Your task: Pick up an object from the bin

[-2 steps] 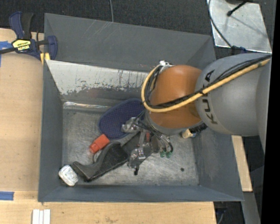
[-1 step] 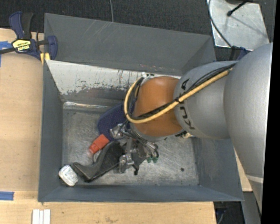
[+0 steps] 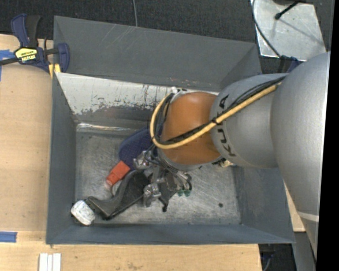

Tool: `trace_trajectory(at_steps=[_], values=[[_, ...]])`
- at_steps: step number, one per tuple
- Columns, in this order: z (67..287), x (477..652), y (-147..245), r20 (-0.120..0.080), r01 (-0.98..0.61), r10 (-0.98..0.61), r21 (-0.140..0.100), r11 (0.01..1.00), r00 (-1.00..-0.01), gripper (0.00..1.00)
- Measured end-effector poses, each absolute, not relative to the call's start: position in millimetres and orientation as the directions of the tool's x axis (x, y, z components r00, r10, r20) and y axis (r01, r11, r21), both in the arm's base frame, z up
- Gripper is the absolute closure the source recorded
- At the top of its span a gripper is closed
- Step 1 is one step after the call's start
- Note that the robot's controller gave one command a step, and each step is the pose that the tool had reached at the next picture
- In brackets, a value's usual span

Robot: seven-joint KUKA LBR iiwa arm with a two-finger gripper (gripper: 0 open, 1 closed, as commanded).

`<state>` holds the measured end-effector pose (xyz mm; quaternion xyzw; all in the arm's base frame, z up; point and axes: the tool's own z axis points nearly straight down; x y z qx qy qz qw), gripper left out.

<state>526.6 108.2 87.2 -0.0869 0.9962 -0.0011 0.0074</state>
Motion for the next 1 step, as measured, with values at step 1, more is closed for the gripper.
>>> trace_trajectory(at_steps=[1], values=[[227.4,499.6,87.3,-0.003,-0.432,-0.432,-0.002,0.902,-0.902,1.00]])
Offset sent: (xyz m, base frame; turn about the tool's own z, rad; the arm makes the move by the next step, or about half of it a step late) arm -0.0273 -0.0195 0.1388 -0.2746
